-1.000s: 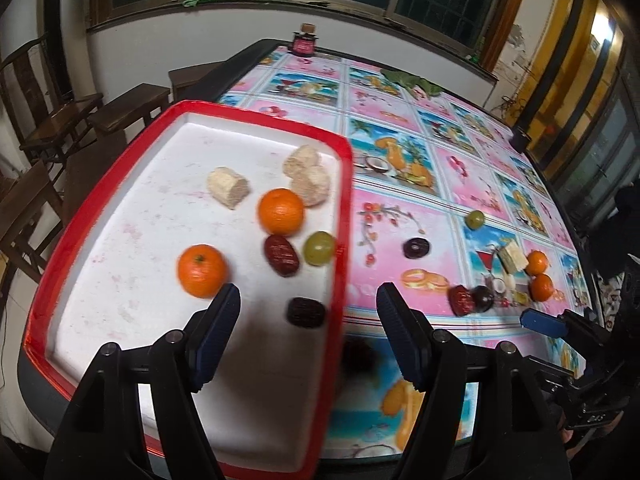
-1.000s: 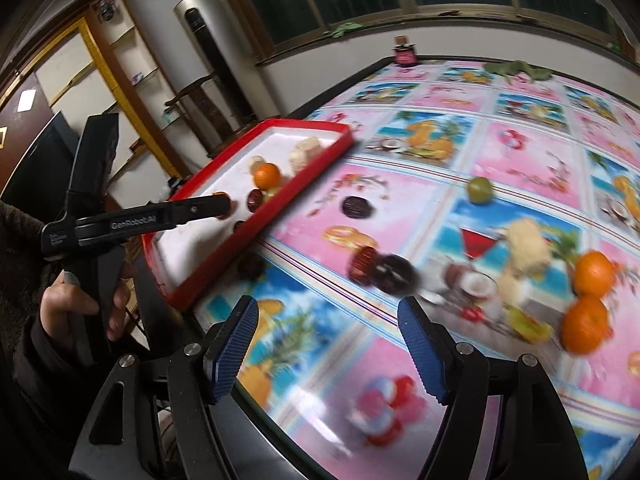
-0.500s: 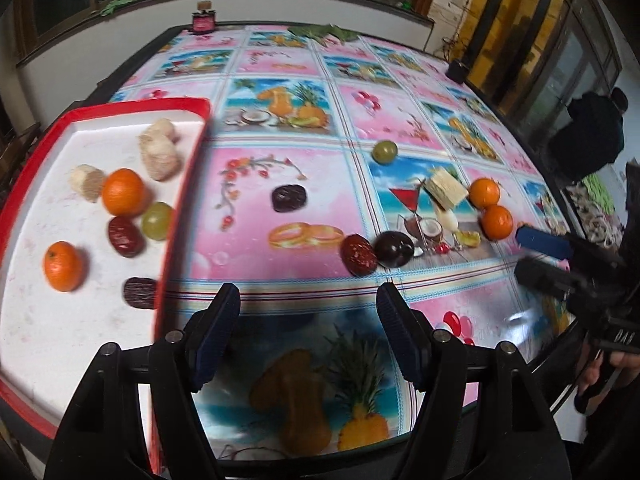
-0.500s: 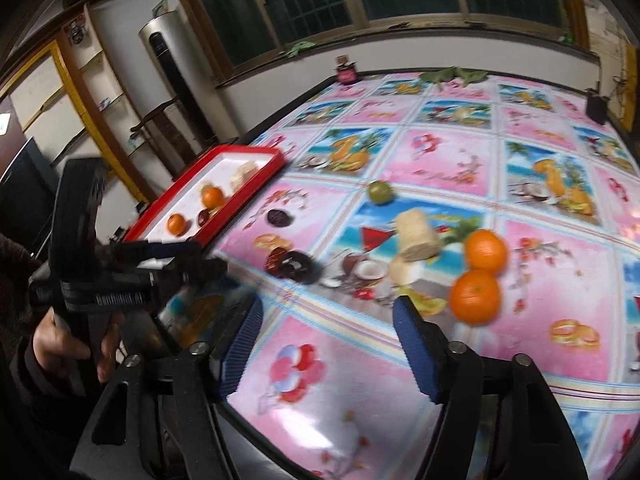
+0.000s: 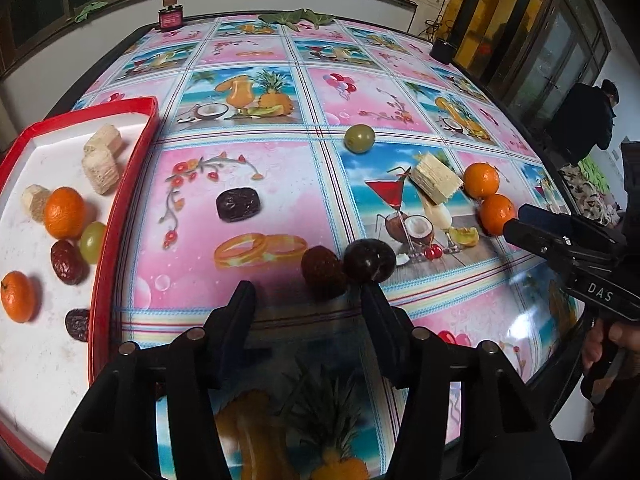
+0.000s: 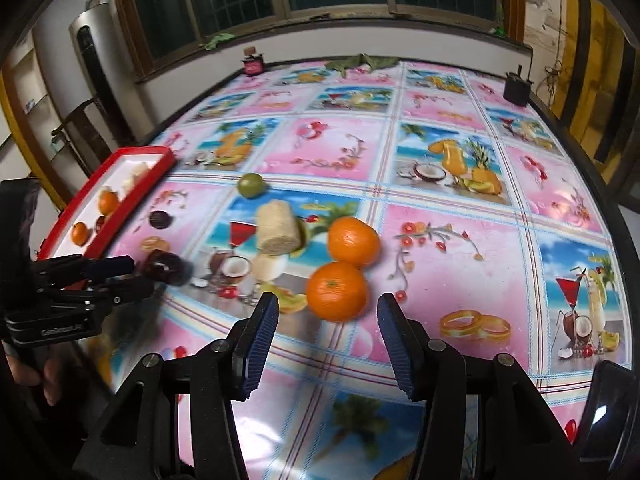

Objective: Organize fruits
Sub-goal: 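Grasp a dark red date with the left tool while the right tool grasps an orange, then carry the dark date toward the tray while the right tool carries its orange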

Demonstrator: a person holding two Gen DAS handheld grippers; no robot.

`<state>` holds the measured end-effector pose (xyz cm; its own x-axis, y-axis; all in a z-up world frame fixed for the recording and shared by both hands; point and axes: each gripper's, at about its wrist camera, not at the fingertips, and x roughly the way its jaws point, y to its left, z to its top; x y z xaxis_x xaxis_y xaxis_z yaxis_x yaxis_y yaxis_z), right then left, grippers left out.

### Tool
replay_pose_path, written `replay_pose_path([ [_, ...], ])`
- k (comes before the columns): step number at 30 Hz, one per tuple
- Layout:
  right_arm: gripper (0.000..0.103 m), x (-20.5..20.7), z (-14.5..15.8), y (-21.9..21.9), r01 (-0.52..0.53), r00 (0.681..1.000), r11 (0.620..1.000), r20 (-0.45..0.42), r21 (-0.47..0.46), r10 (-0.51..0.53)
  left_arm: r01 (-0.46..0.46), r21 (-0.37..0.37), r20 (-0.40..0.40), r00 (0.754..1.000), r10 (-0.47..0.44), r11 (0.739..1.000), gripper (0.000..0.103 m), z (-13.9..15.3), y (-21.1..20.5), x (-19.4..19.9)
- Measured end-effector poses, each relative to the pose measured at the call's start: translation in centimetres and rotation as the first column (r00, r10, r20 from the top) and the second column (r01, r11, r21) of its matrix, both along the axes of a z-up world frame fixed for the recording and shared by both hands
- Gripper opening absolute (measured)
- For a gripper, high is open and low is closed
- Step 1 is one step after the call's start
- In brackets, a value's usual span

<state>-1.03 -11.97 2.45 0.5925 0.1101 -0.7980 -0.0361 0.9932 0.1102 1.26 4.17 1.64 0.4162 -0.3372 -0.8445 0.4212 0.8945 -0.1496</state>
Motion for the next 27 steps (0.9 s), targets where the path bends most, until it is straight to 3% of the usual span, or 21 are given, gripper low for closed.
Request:
replay_pose_path([
  [3, 0.051, 0.8, -0.8, -0.2, 0.002, 1.000, 1.000, -0.010, -0.005, -0.002, 0.002, -0.018, 0.006, 1.000, -0.002, 1.000, 0.047, 0.4, -0.1, 0.4],
  [7, 0.044, 1.5, -1.6, 0.0, -0.005, 1.000, 1.000, -0.020, 0.001, 0.005, 0.004, -0.031, 0.010, 1.000, -0.004, 1.000, 0.028, 0.7, -0.3, 0.6],
  [13, 0.038, 2.0, -2.2, 0.6, -0.009, 1.000, 0.999, -0.017, -0.035, 0.008, -0.007, -0.029, 0.002, 1.000, 0.007, 1.000, 0.028, 0.3, 0.2, 0.3],
  [27, 0.038, 1.6, -1.0, 2.4, -0.058, 0.998, 0.998, 0.006, 0.018, 0.058, -0.037, -0.008, 0.009, 0.999, 0.037, 0.999, 0.027, 0.2, 0.5, 1.4],
])
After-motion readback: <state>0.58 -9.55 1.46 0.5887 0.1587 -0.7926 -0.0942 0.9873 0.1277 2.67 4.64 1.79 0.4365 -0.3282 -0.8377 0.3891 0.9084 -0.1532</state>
